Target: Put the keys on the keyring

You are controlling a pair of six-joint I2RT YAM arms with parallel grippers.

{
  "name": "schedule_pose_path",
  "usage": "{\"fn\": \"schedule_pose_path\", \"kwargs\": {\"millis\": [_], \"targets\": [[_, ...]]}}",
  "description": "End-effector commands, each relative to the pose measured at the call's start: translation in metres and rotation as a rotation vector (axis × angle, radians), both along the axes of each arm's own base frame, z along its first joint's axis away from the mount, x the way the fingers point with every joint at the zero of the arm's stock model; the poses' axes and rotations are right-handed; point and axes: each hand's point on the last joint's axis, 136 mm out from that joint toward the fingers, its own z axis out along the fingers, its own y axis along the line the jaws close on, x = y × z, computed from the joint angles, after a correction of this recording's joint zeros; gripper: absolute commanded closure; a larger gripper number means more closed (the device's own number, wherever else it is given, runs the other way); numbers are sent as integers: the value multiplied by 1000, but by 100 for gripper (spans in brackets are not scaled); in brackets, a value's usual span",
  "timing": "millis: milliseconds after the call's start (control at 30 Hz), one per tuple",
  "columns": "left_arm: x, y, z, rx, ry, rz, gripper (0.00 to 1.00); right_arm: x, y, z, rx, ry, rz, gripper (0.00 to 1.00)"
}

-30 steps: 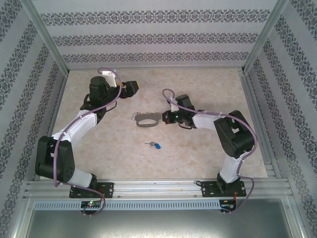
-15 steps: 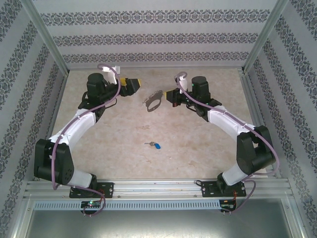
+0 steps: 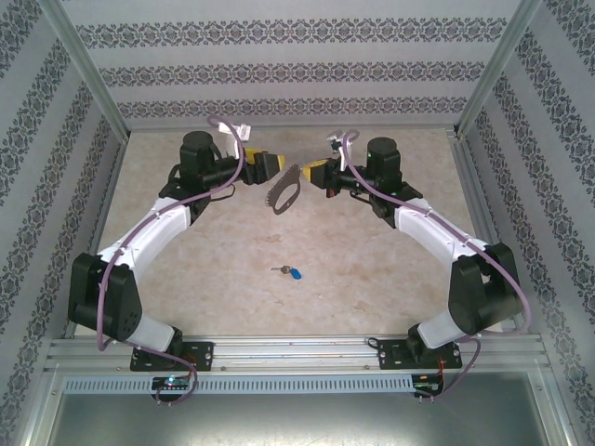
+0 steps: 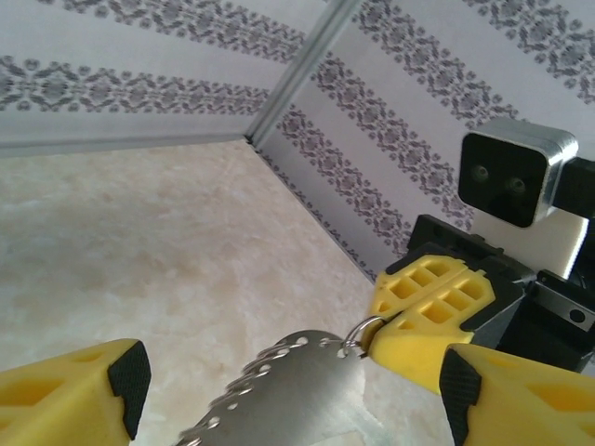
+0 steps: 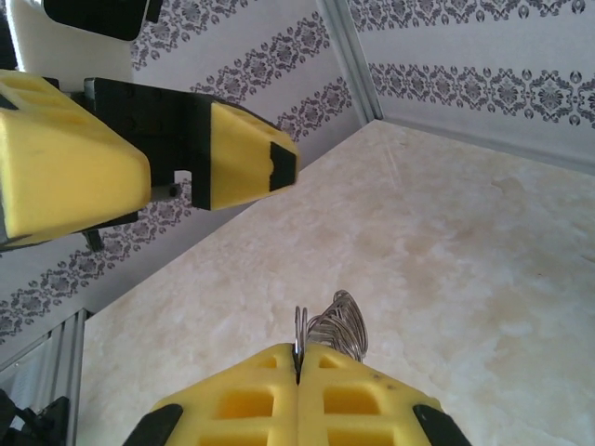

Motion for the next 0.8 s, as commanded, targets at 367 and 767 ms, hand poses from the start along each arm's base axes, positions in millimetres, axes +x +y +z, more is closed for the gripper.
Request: {"fn": "schedule_pose_path", "kwargs": {"millis": [367,767], "targets": [[-21,-49,-14,10,30,-220,47,-17,16,17,-13,-99,132,100],[-27,-53,-11,6,7,-249,56,-16,21,3,-40,-67,149,100]]}}
